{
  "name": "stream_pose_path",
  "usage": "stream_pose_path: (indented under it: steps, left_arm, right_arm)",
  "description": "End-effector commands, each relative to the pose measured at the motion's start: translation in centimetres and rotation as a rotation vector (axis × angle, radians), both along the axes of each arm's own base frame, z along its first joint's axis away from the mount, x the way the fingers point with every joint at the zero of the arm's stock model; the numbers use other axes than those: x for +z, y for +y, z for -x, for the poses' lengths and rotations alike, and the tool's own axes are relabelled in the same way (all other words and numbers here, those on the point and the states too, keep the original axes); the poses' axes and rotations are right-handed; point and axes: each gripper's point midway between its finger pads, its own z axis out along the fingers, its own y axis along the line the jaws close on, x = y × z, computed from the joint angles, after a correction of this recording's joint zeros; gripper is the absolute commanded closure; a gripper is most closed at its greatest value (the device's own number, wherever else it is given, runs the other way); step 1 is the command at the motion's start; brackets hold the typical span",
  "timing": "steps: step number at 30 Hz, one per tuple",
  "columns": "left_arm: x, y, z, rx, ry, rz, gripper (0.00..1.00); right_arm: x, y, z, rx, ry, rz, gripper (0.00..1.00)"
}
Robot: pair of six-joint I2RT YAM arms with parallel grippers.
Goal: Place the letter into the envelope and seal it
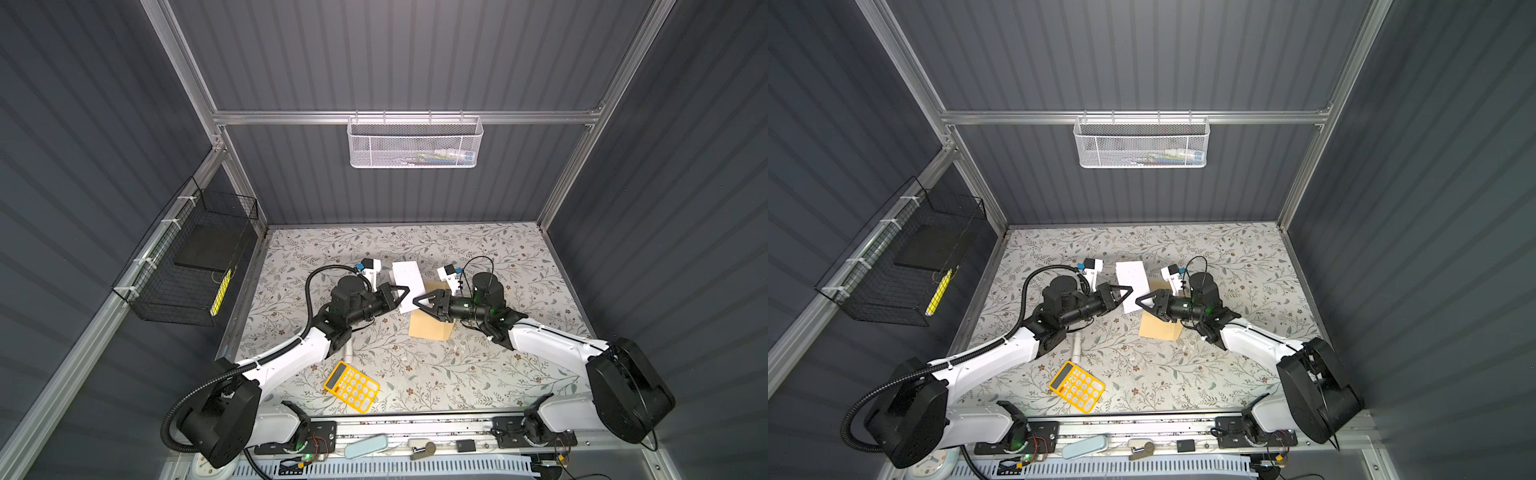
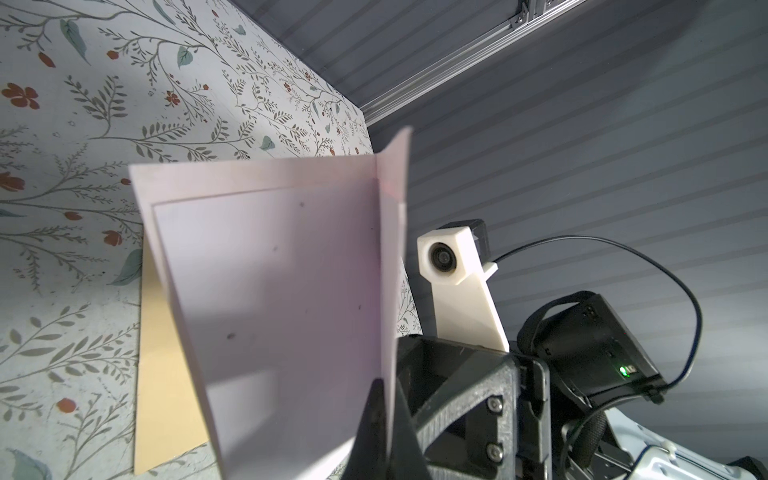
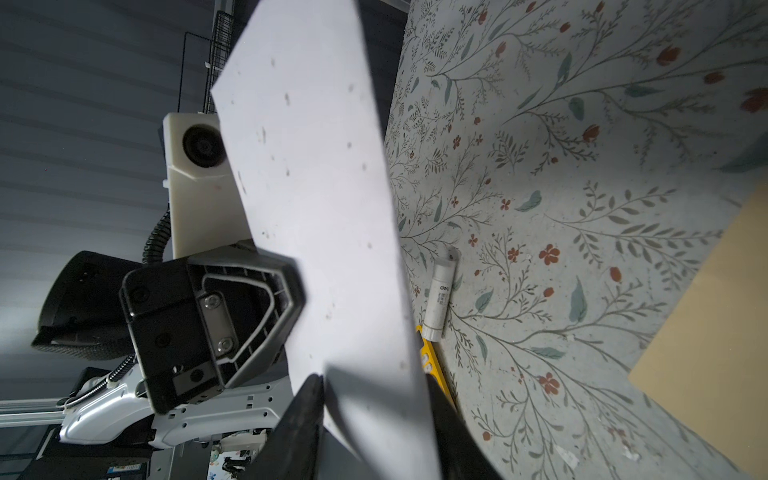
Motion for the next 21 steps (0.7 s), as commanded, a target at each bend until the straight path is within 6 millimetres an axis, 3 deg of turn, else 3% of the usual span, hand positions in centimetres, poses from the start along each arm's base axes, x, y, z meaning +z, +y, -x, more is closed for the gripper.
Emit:
stream_pose_path:
  steps: [1, 12, 16, 18, 21]
  left_arm:
    - [-1.0, 0.1, 0.2, 0.005, 0.004, -0.010, 0.98]
    - [-2.4, 0.2, 0.3, 0.007, 0.016, -0.023, 0.98]
    - [-2.9, 0.4, 0.5, 0.007, 0.019, -0.026, 0.96]
    - [-3.1, 0.4, 0.6, 0.005, 0.023, -0.032, 0.89]
    - [-3.5, 0.8, 0.6, 0.021, 0.029, -0.046, 0.50]
  right_arm:
    - [1.4, 0.3, 0.0, 0.015, -0.040, -0.007, 0.63]
    - [1.6, 0.2, 0.2, 0.029, -0.043, 0.007, 0.77]
    - [1.5, 0.0, 0.3, 0.027, -0.043, 0.042, 0.91]
    - [1.2, -0.3, 0.4, 0.023, -0.041, 0.081, 0.99]
    - [0.9, -1.0, 0.6, 0.022, -0.058, 0.160, 1.00]
